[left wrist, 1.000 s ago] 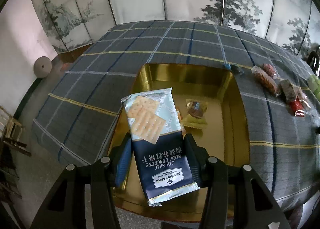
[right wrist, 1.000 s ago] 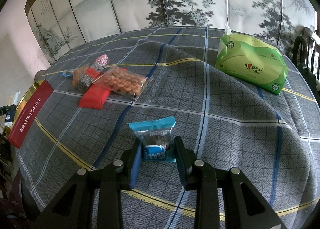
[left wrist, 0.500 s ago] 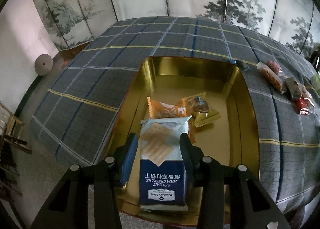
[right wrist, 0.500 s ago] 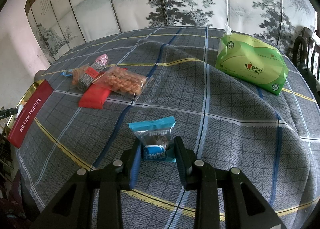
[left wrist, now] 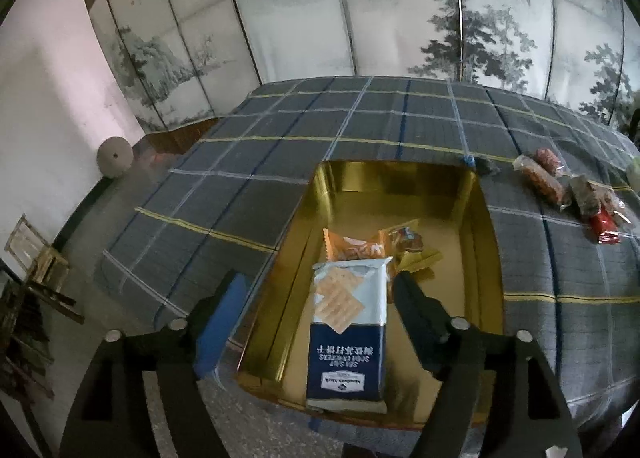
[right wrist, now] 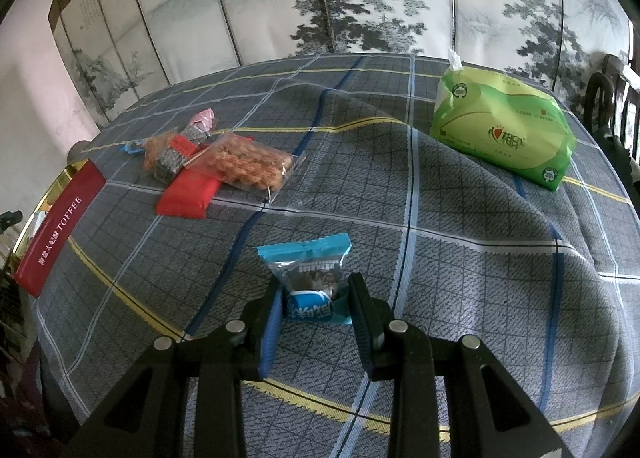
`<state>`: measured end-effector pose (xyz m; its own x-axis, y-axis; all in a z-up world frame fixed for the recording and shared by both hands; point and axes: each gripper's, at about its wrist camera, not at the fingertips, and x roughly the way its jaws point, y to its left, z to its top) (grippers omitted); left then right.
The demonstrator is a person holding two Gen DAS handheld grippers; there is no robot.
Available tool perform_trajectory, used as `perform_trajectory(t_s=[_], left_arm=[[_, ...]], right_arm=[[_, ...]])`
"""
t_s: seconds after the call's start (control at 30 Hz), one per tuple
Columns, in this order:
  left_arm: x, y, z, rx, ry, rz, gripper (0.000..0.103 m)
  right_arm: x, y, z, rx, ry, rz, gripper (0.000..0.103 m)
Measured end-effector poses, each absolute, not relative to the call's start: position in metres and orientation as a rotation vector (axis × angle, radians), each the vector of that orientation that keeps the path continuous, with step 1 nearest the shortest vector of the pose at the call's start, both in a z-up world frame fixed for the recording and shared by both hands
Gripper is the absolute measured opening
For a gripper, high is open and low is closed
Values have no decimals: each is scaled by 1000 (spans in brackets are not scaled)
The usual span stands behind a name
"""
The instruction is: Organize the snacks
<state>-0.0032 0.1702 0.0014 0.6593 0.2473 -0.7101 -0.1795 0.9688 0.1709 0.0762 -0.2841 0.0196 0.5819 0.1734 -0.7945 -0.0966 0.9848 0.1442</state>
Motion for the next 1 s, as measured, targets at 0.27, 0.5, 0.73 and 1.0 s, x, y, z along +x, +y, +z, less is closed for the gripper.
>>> perform_trajectory(t_s=[0.27, 0.5, 0.73, 1.0], left_arm=[[-18, 163, 11, 90, 789, 211, 78], [-26, 168, 10, 70, 795, 199, 78], [-28, 173, 10, 55, 799, 186, 78], [-26, 156, 7, 83, 810, 138, 78]], right_arm=[[74, -284, 28, 144, 926, 157, 32], [78, -255, 54, 120, 884, 201, 32], [88, -237, 60, 92, 900, 217, 30], [61, -242, 47, 31, 985, 146, 70]])
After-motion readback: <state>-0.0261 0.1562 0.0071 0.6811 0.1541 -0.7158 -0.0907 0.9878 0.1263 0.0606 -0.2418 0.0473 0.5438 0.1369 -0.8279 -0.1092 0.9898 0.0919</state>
